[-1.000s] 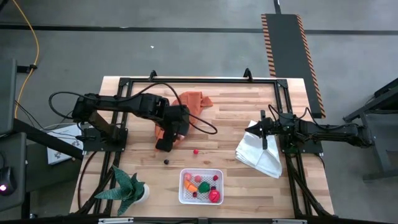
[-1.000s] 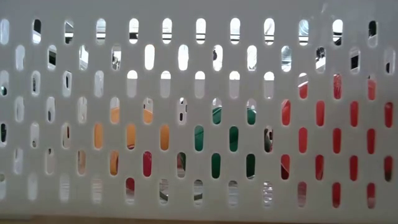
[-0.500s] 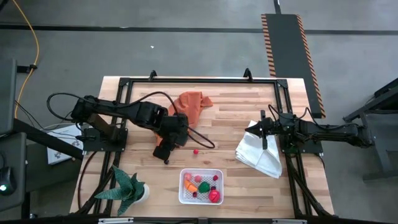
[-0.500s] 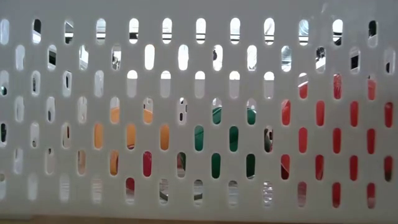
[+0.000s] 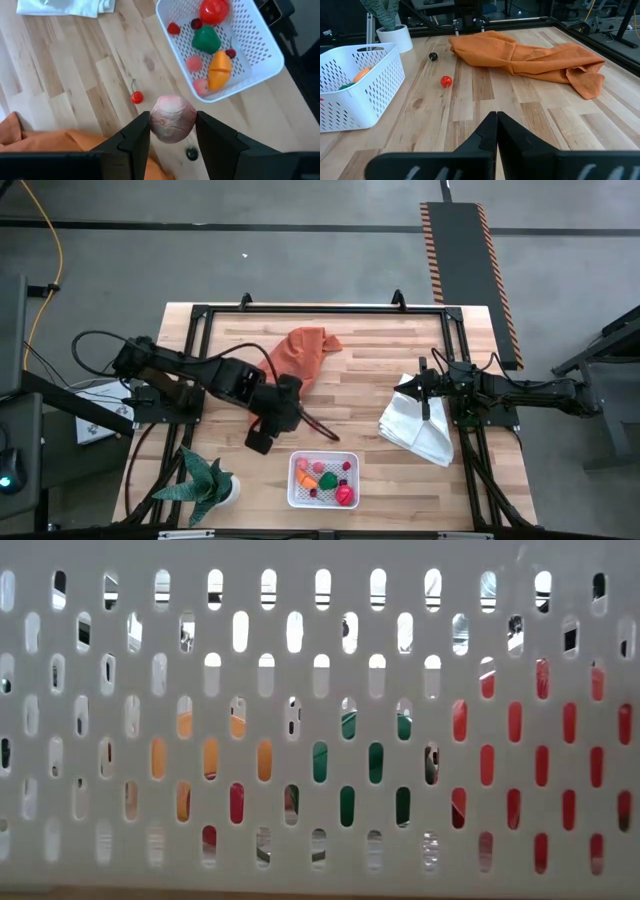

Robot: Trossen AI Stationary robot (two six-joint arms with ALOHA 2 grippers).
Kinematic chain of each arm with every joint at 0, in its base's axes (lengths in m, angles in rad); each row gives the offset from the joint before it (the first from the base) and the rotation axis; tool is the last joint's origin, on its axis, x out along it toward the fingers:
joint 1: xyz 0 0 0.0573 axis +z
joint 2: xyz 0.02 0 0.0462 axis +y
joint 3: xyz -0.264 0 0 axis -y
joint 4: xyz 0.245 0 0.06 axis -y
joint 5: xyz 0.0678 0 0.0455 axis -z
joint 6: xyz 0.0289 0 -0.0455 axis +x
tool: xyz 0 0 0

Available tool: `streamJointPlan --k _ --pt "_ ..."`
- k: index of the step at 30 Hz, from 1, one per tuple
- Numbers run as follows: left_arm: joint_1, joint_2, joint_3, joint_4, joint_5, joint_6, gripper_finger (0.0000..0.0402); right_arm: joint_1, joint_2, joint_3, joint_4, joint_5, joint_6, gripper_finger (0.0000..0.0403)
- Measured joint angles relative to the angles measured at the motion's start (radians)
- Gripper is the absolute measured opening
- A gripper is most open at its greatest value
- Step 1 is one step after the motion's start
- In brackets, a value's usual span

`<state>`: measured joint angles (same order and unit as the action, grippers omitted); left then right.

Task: Pick and placing Produce into tupperware
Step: Put the peach into the white bin

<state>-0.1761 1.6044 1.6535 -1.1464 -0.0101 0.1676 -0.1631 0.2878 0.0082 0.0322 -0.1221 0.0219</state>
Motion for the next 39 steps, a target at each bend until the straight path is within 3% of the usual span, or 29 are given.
streamJointPlan --k 17,39 --pt "-0.138 0.104 0.000 0.105 -0.002 -0.156 0.0143 0.000 0.000 0.000 0.000 0.000 0.000 0.0000" --pt "-0.146 0.258 0.003 0.240 0.057 -0.171 0.0143 0.000 0.000 0.000 0.000 0.000 0.000 0.0000"
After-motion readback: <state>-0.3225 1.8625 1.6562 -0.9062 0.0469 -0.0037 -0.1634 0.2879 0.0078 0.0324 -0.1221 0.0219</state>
